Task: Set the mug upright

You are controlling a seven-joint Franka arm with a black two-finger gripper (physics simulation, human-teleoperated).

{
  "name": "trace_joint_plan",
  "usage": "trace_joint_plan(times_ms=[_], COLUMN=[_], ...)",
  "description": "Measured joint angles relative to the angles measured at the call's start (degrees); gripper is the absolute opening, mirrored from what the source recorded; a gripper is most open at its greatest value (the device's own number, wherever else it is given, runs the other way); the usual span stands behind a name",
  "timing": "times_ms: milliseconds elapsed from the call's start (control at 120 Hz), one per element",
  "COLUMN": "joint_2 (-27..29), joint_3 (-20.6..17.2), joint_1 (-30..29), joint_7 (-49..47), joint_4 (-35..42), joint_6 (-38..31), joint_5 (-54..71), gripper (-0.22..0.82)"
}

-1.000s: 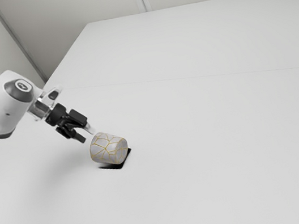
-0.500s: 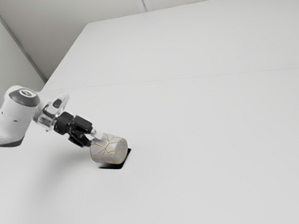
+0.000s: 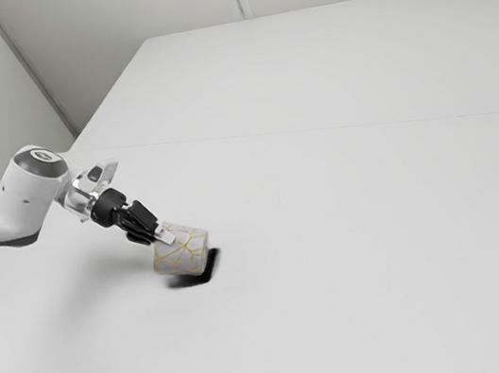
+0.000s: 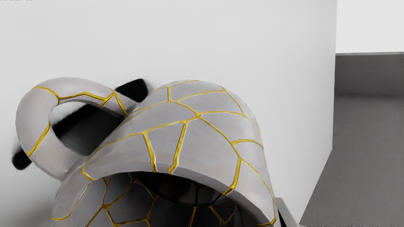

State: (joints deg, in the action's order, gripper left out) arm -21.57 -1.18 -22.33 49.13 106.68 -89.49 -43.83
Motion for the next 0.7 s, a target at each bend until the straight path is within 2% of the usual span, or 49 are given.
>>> trace_joint_plan(times_ms=[275, 425, 533, 700], joint_2=[0.6, 3.9, 6.7, 11.9], joint_3=[-0.3, -1.0, -2.3, -6.5], joint_1=[0.2, 0.8, 1.5, 2.1], joint_7=[0.7, 0.6, 0.3, -0.2], joint_4=[0.0, 0.4, 1.2, 4.3], joint_6=[0.5, -0.4, -2.8, -9.7], joint_5=[0.1, 2.0, 5.8, 14.7], gripper=[-0.16, -0.18, -0.18, -0.18])
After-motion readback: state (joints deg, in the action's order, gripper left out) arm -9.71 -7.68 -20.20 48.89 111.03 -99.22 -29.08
